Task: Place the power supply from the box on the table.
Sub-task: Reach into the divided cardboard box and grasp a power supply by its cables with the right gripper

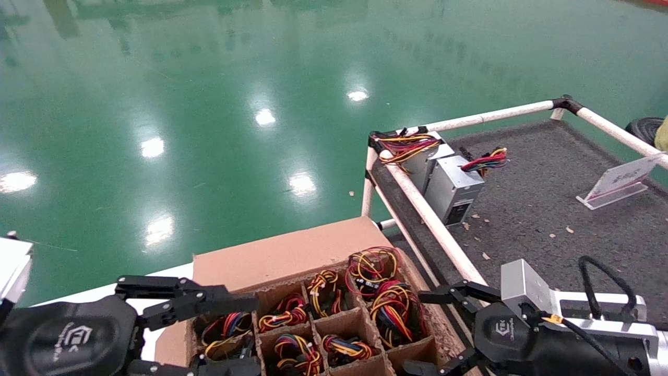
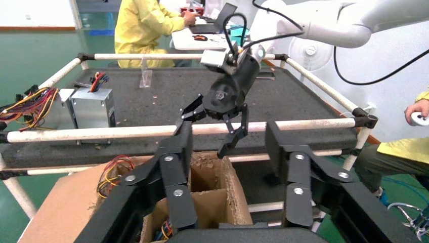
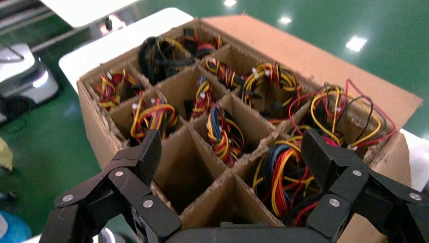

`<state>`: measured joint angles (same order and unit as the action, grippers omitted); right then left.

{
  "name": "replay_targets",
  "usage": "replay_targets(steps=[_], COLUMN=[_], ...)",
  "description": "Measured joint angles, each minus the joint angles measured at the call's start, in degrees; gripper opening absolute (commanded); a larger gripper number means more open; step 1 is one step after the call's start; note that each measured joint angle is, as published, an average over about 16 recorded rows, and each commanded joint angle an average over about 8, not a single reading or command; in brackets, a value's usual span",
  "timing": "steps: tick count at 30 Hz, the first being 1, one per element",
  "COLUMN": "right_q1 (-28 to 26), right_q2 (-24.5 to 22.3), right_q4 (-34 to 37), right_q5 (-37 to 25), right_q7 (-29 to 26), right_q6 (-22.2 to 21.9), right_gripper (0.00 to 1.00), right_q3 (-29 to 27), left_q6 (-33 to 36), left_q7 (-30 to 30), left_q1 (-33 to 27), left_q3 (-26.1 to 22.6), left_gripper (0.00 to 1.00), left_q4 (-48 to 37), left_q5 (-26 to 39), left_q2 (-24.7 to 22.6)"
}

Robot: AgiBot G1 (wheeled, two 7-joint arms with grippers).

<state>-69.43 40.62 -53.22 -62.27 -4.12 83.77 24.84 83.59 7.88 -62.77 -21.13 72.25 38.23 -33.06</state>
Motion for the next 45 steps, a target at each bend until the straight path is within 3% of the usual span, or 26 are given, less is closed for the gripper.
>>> replay_targets(steps=[11, 23, 24, 30, 32, 45], right_q1=[-3.9, -6.9, -7.2, -8.7, -9.1, -11.2], right_q2=[4.3, 9.9, 10.3, 12.0, 12.4, 13.7], right_q4=[7.6, 15.2, 15.9, 19.7, 20.9, 26.7], right_q5=[-7.1, -10.1, -10.2, -10.7, -10.7, -11.2], right_q7=[2.1, 5.0, 5.3, 7.5, 8.1, 11.8], right_q6=[-3.3, -4.8, -4.6, -3.7, -3.3, -1.8], right_gripper=[1.00, 0.99, 0.94, 0.21, 0.01, 0.00], right_q3=[3.0, 4.9, 5.0, 5.4, 5.5, 5.9], left_q6=[0.0, 0.0, 0.0, 0.0, 0.0, 0.0], left_q7=[0.0, 0.0, 0.0, 0.0, 0.0, 0.0], left_q1=[0.0, 0.0, 0.0, 0.0, 0.0, 0.0], left_q3=[0.0, 0.0, 0.0, 0.0, 0.0, 0.0], left_gripper=[1.00, 1.00, 1.00, 1.00, 1.00, 1.00], left_q4=[0.0, 0.0, 0.0, 0.0, 0.0, 0.0], left_q5=[0.0, 0.0, 0.0, 0.0, 0.0, 0.0], left_q2=[0.0, 0.0, 0.0, 0.0, 0.0, 0.0])
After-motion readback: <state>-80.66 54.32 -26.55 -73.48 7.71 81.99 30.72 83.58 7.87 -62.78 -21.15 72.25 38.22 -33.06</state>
